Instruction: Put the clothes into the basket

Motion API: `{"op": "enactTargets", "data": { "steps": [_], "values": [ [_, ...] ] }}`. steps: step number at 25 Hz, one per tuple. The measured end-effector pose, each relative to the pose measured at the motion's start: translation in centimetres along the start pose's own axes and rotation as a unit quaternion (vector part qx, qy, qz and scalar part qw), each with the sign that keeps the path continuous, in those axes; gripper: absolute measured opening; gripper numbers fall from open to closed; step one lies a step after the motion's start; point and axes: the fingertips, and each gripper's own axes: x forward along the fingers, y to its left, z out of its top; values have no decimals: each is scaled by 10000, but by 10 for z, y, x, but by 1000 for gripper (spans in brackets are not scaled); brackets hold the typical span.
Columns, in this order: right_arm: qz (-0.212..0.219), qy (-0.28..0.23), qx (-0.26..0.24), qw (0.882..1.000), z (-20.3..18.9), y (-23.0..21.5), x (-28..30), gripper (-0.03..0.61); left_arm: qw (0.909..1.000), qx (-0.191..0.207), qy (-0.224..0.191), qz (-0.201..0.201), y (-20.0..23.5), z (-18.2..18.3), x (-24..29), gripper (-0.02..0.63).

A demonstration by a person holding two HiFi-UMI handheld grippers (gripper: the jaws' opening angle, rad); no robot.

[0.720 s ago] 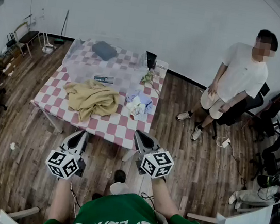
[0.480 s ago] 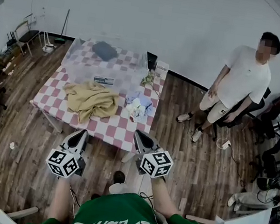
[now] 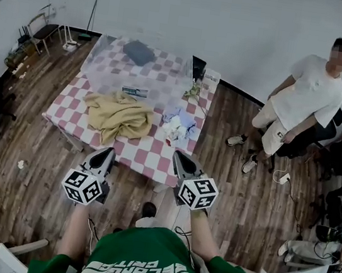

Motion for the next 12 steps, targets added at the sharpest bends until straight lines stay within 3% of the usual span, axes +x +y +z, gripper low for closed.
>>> {"op": "enactTargets", "data": {
  "steps": [12],
  "values": [
    [46, 407, 144, 9991, -27, -79, 14, 9, 9996, 6, 251, 150, -9, -24, 71, 3]
  ]
}}
